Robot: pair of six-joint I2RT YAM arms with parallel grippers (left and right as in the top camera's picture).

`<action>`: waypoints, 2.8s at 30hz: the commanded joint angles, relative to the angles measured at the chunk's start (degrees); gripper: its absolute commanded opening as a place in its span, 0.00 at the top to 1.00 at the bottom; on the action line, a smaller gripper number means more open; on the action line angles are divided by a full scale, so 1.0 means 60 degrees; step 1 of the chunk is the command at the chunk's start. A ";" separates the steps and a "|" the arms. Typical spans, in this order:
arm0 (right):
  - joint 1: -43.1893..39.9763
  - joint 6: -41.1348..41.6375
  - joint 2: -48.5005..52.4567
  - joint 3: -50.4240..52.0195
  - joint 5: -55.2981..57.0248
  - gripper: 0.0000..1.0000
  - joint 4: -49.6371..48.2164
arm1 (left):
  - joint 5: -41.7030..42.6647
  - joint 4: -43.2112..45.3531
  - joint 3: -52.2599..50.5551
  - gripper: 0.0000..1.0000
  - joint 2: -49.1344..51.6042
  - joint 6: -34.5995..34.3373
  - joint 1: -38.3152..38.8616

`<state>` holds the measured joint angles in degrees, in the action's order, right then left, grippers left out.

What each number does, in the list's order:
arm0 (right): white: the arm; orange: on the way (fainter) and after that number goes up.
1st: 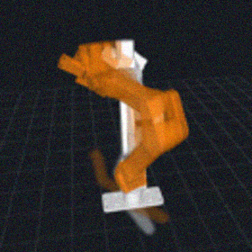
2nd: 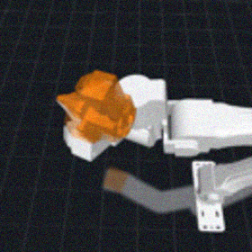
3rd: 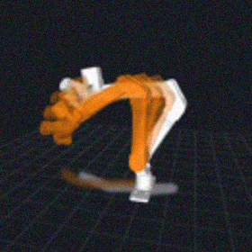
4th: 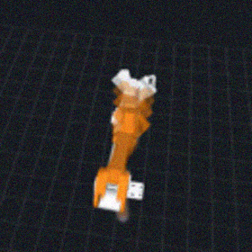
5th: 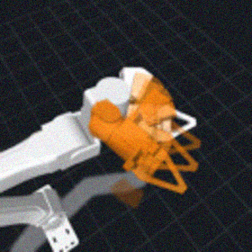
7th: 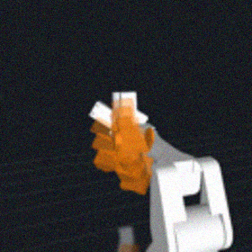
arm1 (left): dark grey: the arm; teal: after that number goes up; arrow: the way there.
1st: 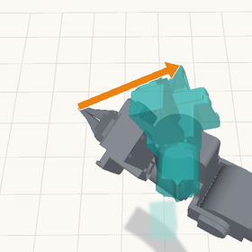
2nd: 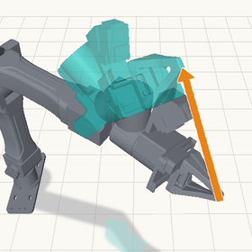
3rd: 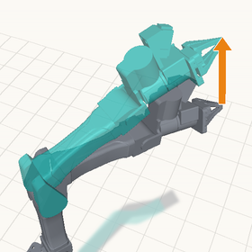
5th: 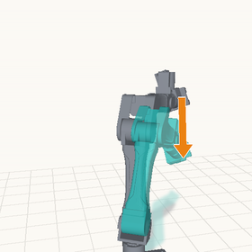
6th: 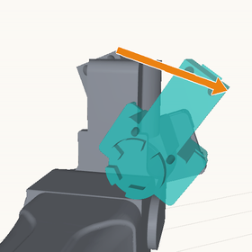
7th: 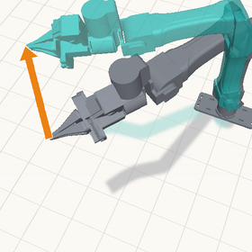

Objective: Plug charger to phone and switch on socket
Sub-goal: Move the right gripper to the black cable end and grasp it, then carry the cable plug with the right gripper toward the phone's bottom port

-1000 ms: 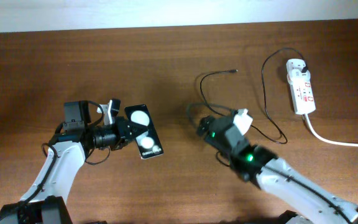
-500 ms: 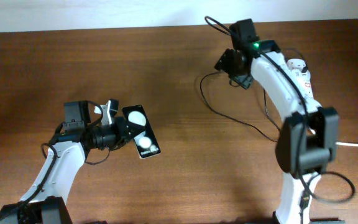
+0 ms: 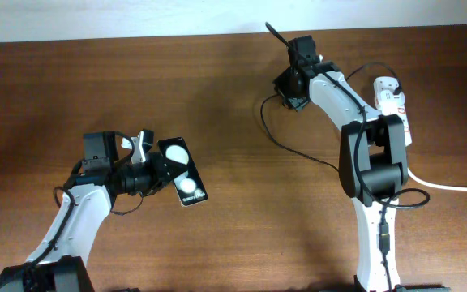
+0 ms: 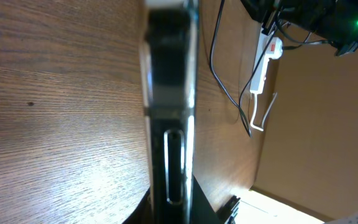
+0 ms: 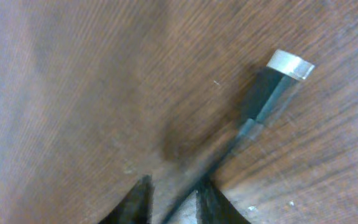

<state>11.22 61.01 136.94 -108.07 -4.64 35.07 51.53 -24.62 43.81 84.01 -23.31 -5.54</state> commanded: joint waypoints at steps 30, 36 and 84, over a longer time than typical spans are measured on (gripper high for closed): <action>0.1898 -0.4619 0.0404 0.0138 0.0845 0.36 0.4758 | 0.0189 -0.0127 0.0095 1.00 -0.0189 0.0178 -0.0026; 0.2565 -0.4670 0.0404 0.0138 0.2932 0.53 0.4761 | 0.0189 -0.0127 0.0095 1.00 -0.0189 0.0182 -0.0026; 0.2572 -0.5829 -1.4200 1.0673 -0.4870 0.96 0.1657 | 0.2328 0.9092 0.0095 1.00 -0.0189 -0.6685 0.2244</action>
<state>22.83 25.34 48.73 -44.01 -31.29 49.15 68.23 28.36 43.77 83.88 -56.07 6.98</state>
